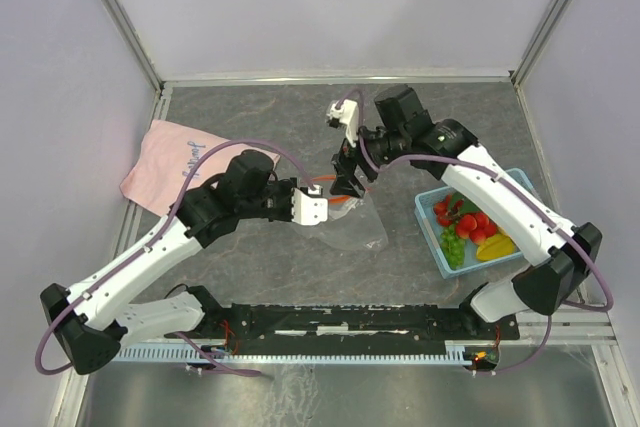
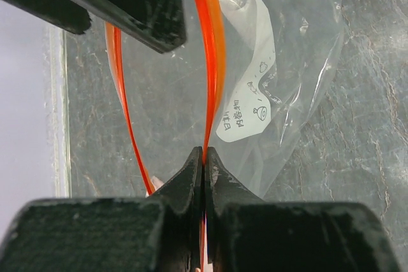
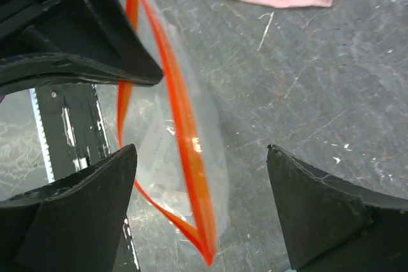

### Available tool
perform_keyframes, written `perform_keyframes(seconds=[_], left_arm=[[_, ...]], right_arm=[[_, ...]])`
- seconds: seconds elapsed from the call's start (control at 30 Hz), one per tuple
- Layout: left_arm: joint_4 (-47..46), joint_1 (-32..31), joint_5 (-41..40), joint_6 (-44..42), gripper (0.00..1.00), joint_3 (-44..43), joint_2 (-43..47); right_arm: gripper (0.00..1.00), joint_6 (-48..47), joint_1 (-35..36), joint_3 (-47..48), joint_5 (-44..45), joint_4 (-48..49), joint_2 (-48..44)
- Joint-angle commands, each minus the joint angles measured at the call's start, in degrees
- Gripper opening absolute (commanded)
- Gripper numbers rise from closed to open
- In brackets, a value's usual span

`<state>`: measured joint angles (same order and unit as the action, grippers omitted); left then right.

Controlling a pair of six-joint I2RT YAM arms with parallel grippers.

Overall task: Place the food in the zip-top bag and seal the zipper
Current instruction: Pick up the zipper food storage bag at the center of the board.

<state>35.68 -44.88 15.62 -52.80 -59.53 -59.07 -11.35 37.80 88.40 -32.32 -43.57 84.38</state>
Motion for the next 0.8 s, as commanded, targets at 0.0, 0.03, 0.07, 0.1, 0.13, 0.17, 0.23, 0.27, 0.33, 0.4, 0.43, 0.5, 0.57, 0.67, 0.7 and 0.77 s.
perform_keyframes(seconds=[0.0,0.03,0.07,0.1,0.13,0.17,0.23,0.27,0.33,0.4,0.43,0.5,0.57,0.67,0.7,0.77], left_arm=[[0.01,-0.57,2.59,-2.33,0.03,-1.38,-0.77],[0.0,-0.66,2.91,-2.32,0.03,-1.38,-0.74],[0.06,-0.69,3.07,-2.36,0.03,-1.38,-0.7],[0.13,-0.77,3.29,-2.32,0.03,-1.38,-0.63],[0.29,-0.86,3.54,-2.31,0.03,-1.46,-0.63],[0.44,-0.84,3.81,-2.31,0.03,-1.55,-0.49],[0.53,-0.9,4.33,-2.36,0.03,-1.52,-0.37],[0.53,-0.95,4.66,-2.37,0.03,-1.47,-0.28],[0.53,-0.94,5.06,-2.25,0.03,-1.34,-0.18],[0.54,-1.04,5.12,-2.03,0.03,-1.17,-0.1],[0.5,-1.07,5.08,-1.89,0.03,-1.06,-0.02],[0.11,-1.02,4.76,-1.23,0.05,-0.67,0.28],[-2.31,-1.07,3.68,0.62,0.13,0.3,1.35],[-6.48,-1.13,1.69,3.68,0.32,2.7,3.6],[-7.98,-1.14,1.02,4.82,0.38,3.49,4.6],[-11.15,-1.13,-0.42,7.93,0.45,4.87,6.41]], right_arm=[[0.88,-4.77,2.82,3.04,3.46,-3.12,0.86],[0.85,-4.96,3.08,2.9,4.59,-3.04,1.21],[0.83,-4.98,3.29,2.65,5.5,-2.76,1.44],[0.81,-4.99,3.45,2.39,6.59,-2.41,1.64],[0.79,-4.99,3.54,2.31,7.51,-2.12,1.96],[0.77,-5.09,3.61,2.3,8.21,-2.05,2.24],[0.7,-5.39,3.75,2.39,8.91,-2.16,2.88],[0.66,-5.49,3.89,2.39,9.26,-2.18,3.07],[0.56,-5.61,3.86,2.4,9.73,-2.13,3.36],[0.4,-5.46,3.95,2.08,9.84,-1.99,3.15],[0.34,-5.05,3.89,1.81,10.02,-1.44,2.84],[0.25,-3.68,3.94,0.76,10.94,0.4,1.72],[0.12,-2.0,3.9,-0.53,12.26,2.51,0.55],[0.02,1.09,3.99,-2.61,15.08,5.77,-0.98],[0.02,2.33,4.02,-3.3,16.26,6.79,-1.52],[0.02,5.15,3.95,-4.37,19.12,9.16,-2.32]])
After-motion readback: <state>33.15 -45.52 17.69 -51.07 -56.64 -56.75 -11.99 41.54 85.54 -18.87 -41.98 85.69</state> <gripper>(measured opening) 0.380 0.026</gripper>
